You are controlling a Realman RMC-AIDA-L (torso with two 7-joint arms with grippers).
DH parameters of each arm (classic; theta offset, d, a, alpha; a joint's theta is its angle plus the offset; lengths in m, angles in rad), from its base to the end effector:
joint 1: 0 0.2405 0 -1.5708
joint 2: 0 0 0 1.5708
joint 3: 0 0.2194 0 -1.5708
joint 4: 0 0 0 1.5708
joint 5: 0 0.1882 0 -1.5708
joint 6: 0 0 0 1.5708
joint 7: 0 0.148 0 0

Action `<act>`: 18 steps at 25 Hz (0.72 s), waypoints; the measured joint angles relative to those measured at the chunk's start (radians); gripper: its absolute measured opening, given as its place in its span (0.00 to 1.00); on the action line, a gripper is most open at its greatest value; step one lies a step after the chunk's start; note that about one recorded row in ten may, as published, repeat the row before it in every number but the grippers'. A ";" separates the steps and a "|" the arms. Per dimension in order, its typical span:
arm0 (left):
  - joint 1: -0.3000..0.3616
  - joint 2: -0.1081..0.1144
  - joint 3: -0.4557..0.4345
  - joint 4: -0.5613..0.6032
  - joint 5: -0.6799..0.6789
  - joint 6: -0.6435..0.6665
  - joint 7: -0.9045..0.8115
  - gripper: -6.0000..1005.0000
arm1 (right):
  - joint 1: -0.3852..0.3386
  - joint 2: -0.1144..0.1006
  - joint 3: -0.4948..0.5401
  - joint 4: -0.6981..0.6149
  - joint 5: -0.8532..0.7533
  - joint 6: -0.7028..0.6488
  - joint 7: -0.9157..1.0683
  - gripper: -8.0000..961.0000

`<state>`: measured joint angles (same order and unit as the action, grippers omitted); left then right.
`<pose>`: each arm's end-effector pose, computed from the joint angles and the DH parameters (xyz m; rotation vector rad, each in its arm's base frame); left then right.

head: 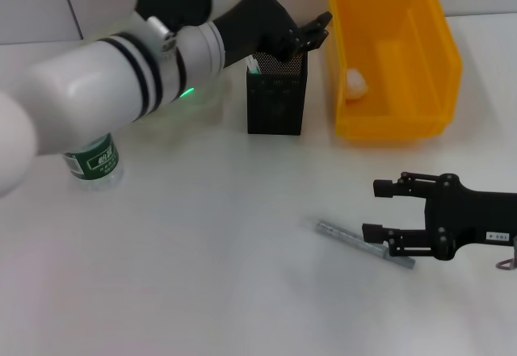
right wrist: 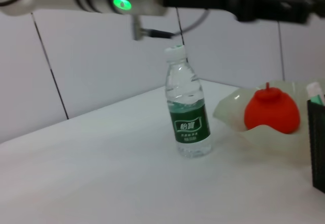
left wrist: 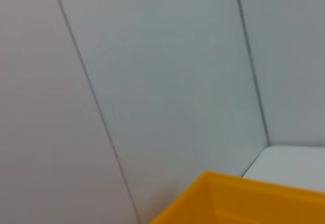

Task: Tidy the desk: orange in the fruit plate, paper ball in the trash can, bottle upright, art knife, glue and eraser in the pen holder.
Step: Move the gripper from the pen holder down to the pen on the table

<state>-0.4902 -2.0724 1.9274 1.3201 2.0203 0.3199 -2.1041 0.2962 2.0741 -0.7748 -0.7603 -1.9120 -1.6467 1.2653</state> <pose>-0.0535 0.3448 -0.0440 -2.3658 -0.1163 -0.4732 0.2567 0.2453 0.0251 -2.7058 0.5742 0.6860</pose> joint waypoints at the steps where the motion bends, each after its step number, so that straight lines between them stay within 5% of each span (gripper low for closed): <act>1: 0.023 0.001 -0.004 0.039 -0.007 0.018 0.001 0.78 | 0.001 -0.001 0.004 -0.001 0.000 0.000 0.005 0.79; 4: 0.089 0.005 -0.023 0.131 -0.090 0.085 0.062 0.78 | 0.004 -0.004 0.016 -0.002 0.001 -0.002 0.013 0.79; 7: 0.142 0.004 -0.098 0.167 -0.314 0.236 0.278 0.78 | 0.006 -0.005 0.018 -0.004 0.001 -0.004 0.014 0.79; 8: 0.154 0.004 -0.182 0.126 -0.502 0.395 0.428 0.78 | 0.007 -0.004 0.018 -0.005 0.001 -0.005 0.015 0.79; 9: 0.154 0.004 -0.182 0.126 -0.502 0.395 0.428 0.78 | 0.007 -0.004 0.019 -0.006 0.001 -0.006 0.015 0.79; 12: 0.152 0.003 -0.308 -0.018 -0.713 0.650 0.620 0.77 | 0.004 -0.003 0.019 -0.013 0.001 -0.013 0.018 0.79; 15: 0.154 0.003 -0.348 -0.093 -0.783 0.752 0.715 0.77 | -0.004 -0.001 0.025 -0.043 0.001 -0.015 0.053 0.79; 16: 0.163 0.003 -0.396 -0.237 -0.880 0.924 0.892 0.77 | -0.006 -0.001 0.030 -0.057 -0.001 -0.015 0.074 0.79; 18: 0.166 0.004 -0.424 -0.390 -0.919 1.049 1.028 0.77 | -0.008 -0.001 0.040 -0.094 -0.004 -0.020 0.126 0.79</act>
<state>-0.3242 -2.0680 1.5033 0.9303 1.1010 1.3690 -1.0759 0.2886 2.0728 -0.7350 -0.8544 -1.9160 -1.6665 1.3916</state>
